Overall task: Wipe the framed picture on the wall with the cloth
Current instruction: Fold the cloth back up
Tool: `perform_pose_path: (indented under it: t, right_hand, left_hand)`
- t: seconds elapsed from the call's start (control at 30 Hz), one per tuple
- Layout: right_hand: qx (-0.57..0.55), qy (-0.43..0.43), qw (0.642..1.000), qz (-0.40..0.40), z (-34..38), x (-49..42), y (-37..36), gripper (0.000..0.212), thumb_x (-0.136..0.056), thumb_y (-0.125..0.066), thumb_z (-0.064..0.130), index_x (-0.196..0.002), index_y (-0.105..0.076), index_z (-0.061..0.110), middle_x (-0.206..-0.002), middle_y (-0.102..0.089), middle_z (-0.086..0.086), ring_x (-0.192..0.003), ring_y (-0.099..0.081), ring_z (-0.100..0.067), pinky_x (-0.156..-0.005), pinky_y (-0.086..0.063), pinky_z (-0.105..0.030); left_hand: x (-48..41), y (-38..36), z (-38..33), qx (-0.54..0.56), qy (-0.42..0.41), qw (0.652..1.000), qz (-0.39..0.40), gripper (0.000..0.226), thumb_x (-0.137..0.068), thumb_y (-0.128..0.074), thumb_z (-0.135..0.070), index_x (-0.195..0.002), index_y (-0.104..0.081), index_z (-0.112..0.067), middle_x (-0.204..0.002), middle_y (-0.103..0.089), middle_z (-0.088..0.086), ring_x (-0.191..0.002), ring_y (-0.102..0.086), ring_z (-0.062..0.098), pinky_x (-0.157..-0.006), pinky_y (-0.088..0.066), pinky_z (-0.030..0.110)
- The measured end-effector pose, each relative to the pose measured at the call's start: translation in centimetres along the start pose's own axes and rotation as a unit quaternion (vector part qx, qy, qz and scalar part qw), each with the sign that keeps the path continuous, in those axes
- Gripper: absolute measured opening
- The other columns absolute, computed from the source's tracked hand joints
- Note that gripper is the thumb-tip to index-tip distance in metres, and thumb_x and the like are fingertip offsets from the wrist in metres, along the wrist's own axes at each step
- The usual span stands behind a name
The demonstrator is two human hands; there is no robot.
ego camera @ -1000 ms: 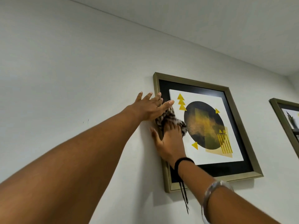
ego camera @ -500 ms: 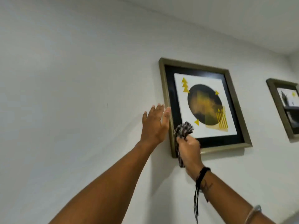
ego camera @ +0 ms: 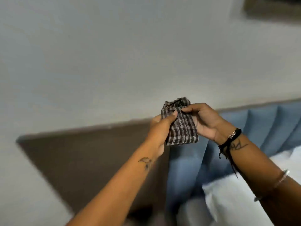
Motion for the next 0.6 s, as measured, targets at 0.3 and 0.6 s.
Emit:
perform_pose_path:
  t: [0.3,0.6]
  right_hand:
    - [0.077,-0.346,0.932,-0.071,-46.2,6.9,4.0,0.043,-0.077,-0.047,-0.020,-0.113,-0.066,-0.005,-0.118,-0.064,-0.026,-0.110,-0.063,-0.038,-0.099,-0.050,-0.048]
    - [0.161,-0.435,0.868,-0.177,-68.0,8.2,12.2,0.029,-0.086,-0.061,-0.011,-0.115,-0.064,-0.008,-0.124,-0.064,-0.026,-0.120,-0.058,-0.041,-0.105,-0.047,-0.049]
  left_hand:
    - [16.7,21.5,36.6,0.001,0.349,0.925,-0.148,0.031,-0.090,-0.058,-0.002,-0.120,-0.065,-0.008,-0.122,-0.068,0.017,-0.103,-0.067,0.028,-0.081,-0.056,0.034]
    - [18.8,28.9,59.5,-0.035,0.464,0.873,-0.146,0.045,-0.093,-0.055,0.003,-0.137,-0.048,0.002,-0.135,-0.056,0.025,-0.125,-0.054,0.038,-0.109,-0.042,0.051]
Point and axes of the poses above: each hand's wrist, its own x-axis away from the middle knuckle, its own y-axis out of the back of the hand, z = x × y, the point moved 7 cm from there along -x, towards the middle knuckle
